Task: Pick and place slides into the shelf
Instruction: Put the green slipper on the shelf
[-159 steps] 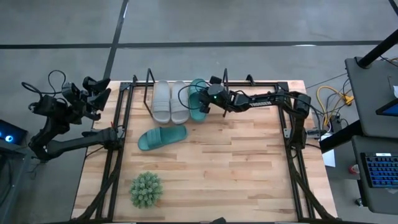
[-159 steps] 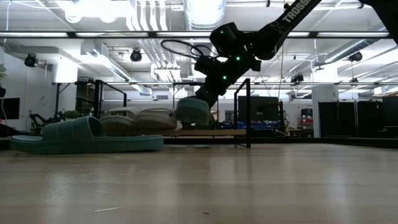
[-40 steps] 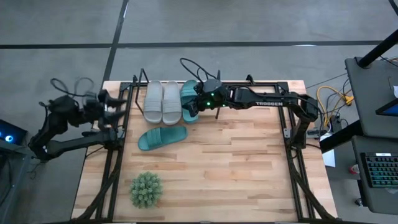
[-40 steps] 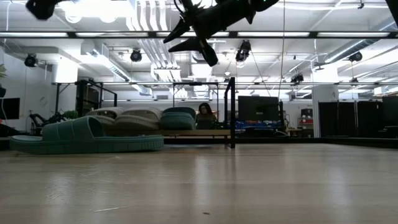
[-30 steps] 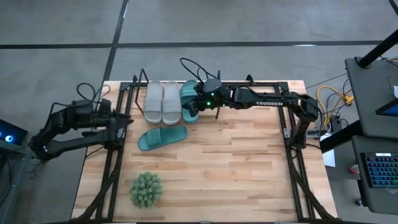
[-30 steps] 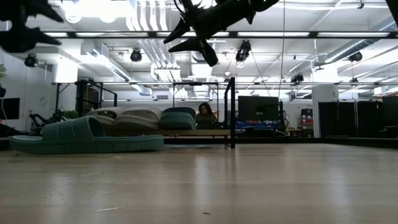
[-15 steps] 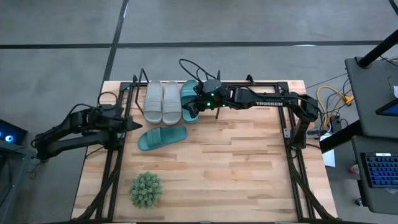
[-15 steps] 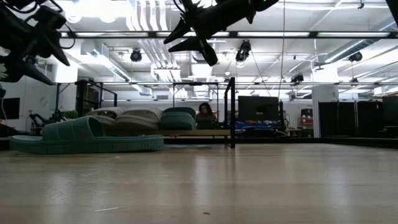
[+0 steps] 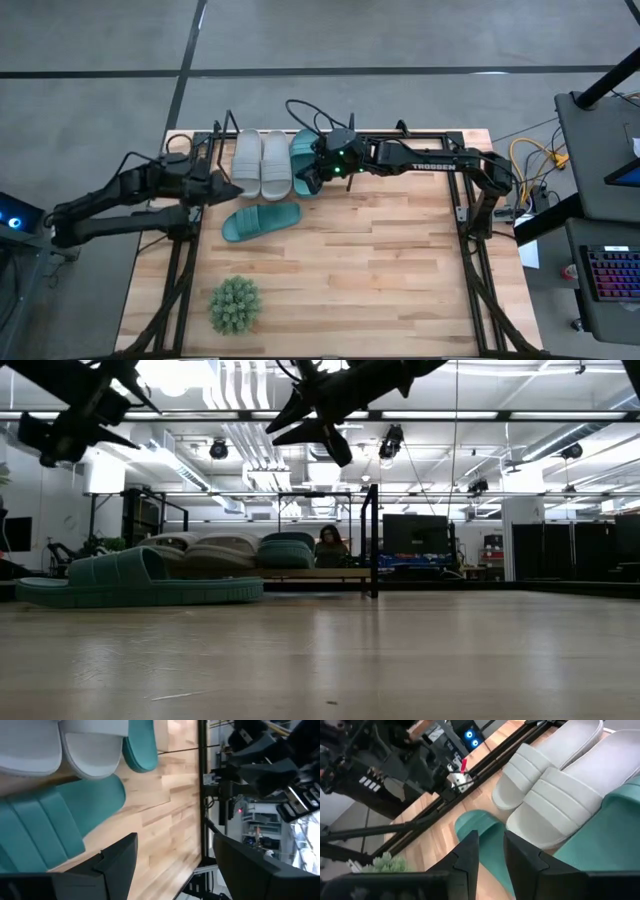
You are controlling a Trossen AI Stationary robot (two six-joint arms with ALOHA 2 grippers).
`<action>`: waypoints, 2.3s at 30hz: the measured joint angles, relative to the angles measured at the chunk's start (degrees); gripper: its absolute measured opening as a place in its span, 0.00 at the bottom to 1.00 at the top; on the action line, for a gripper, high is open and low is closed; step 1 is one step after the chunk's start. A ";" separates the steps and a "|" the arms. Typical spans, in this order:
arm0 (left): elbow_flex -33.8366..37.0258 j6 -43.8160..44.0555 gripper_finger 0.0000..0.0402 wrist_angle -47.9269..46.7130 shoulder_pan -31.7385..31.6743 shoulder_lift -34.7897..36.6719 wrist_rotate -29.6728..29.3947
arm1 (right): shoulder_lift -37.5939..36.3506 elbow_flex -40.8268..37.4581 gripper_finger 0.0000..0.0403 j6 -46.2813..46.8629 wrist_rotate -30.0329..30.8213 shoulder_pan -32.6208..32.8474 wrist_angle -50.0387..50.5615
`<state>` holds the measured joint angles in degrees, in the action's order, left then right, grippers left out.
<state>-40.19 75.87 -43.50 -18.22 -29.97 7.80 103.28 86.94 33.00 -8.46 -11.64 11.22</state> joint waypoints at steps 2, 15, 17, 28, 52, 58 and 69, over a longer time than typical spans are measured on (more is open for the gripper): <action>-1.73 0.29 0.61 -0.16 0.63 -2.64 0.06 | -0.11 0.00 0.21 -0.16 -0.40 0.00 0.91; -19.07 -1.18 0.61 -28.76 10.70 -21.75 -9.99 | -4.57 -0.02 0.20 -5.81 0.29 -0.13 9.28; -19.73 -0.45 0.61 -29.56 11.85 -22.76 -11.81 | -5.49 -0.02 0.20 -6.97 1.36 -0.13 9.60; -12.13 6.65 0.61 -29.44 17.77 -26.35 -14.10 | -9.31 -0.02 0.21 -10.35 4.08 -0.55 10.29; 8.93 10.36 0.61 -9.44 19.78 -20.43 -12.40 | -12.76 -0.02 0.19 -10.52 4.07 -0.76 12.84; 14.24 12.17 0.61 1.47 19.78 -17.43 -12.73 | -12.93 -0.02 0.18 -10.13 4.06 -0.76 12.79; 22.32 12.51 0.61 13.76 19.77 -12.60 -12.08 | -13.14 -0.02 0.20 -9.45 4.03 -0.76 12.59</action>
<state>-17.87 88.38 -29.74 1.55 -42.57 -4.28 90.14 86.91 23.55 -4.43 -12.40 23.80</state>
